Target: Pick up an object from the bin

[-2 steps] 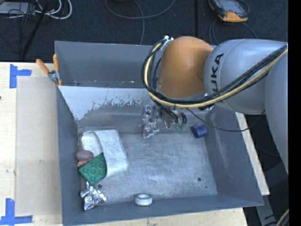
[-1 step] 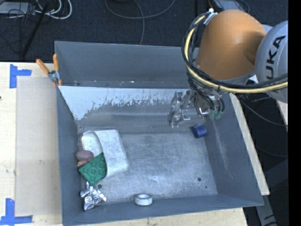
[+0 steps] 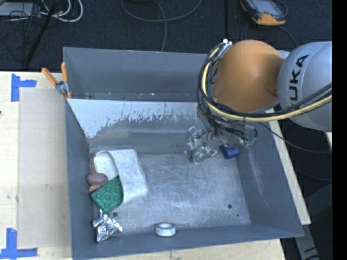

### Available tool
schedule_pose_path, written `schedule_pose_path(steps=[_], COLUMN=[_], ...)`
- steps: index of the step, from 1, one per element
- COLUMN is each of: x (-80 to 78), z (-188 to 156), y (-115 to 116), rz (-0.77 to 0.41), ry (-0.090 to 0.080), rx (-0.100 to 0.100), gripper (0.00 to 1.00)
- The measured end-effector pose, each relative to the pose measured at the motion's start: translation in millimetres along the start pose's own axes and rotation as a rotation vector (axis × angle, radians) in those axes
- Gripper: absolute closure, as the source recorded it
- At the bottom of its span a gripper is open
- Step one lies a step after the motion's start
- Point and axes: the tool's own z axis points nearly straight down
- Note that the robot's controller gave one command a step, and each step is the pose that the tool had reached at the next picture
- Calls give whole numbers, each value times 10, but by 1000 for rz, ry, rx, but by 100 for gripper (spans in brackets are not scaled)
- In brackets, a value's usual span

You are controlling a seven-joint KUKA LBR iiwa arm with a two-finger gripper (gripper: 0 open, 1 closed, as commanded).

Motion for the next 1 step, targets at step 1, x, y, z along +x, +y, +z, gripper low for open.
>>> schedule_pose_path(steps=[1], x=[-562], z=[452], y=[232], rz=[75], ry=[-4], rx=[-1], gripper=[100])
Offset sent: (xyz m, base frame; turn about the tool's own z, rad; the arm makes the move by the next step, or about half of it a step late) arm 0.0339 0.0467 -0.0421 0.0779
